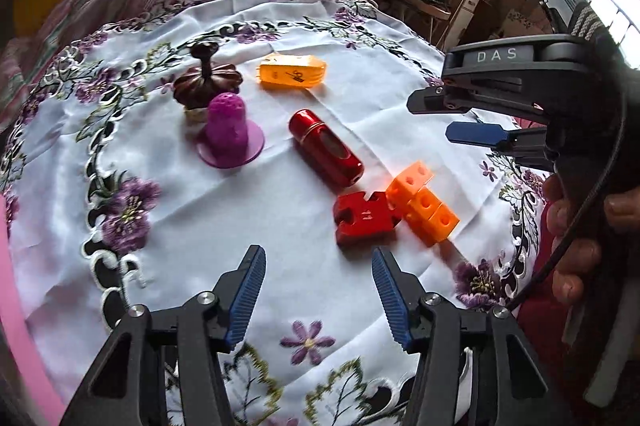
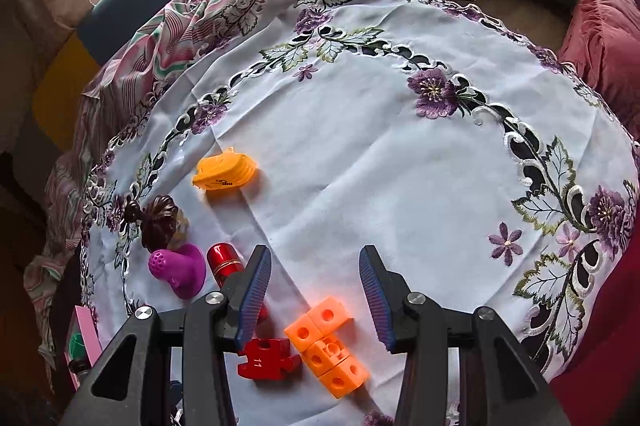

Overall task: Organize rigid objects
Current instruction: 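Grasp the red jigsaw puzzle piece with the left tool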

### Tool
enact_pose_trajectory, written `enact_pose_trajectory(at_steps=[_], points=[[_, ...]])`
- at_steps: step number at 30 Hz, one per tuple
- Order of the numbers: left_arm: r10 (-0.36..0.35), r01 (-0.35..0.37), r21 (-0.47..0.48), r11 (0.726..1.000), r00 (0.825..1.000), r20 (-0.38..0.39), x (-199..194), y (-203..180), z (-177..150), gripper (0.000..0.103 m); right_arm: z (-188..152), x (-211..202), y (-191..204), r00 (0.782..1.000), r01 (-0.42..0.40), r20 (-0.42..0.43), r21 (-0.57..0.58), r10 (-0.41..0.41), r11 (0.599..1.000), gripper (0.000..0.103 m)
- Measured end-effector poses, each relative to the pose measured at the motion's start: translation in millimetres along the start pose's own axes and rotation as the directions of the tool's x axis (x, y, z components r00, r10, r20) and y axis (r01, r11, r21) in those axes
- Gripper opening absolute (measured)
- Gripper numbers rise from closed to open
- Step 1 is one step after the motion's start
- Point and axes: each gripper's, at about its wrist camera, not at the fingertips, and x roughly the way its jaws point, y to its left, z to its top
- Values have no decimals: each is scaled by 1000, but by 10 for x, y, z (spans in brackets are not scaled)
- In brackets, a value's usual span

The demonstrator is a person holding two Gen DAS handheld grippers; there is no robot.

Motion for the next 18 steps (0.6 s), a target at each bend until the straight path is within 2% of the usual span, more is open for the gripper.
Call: enact_pose_trajectory(at_steps=[2, 9, 11, 13, 14, 18], points=[[-26, 26, -6, 1000, 1000, -15, 97, -48, 62, 58, 9, 6, -18, 1000, -7, -1, 8, 7, 1000, 46], [-48, 47, -22, 999, 998, -40, 361, -133, 194, 61, 26, -8, -63, 1000, -22, 4, 34, 22, 999, 46], [-28, 28, -15, 999, 999, -31, 414, -156, 221, 62, 32, -6, -76, 1000, -23, 3, 40, 23, 999, 46], [-9, 9, 0, 1000, 1000, -17, 442, -179, 247, 57, 40, 1, -83, 1000, -25, 1, 45, 25, 999, 46], [-2, 2, 10, 1000, 1000, -12, 440, -185, 250, 48, 42, 2, -83, 1000, -24, 1, 44, 24, 999, 46], [0, 0, -15, 1000, 1000, 6, 347, -82, 160, 48, 36, 37, -50, 1000, -21, -18, 17, 21, 1000, 46]])
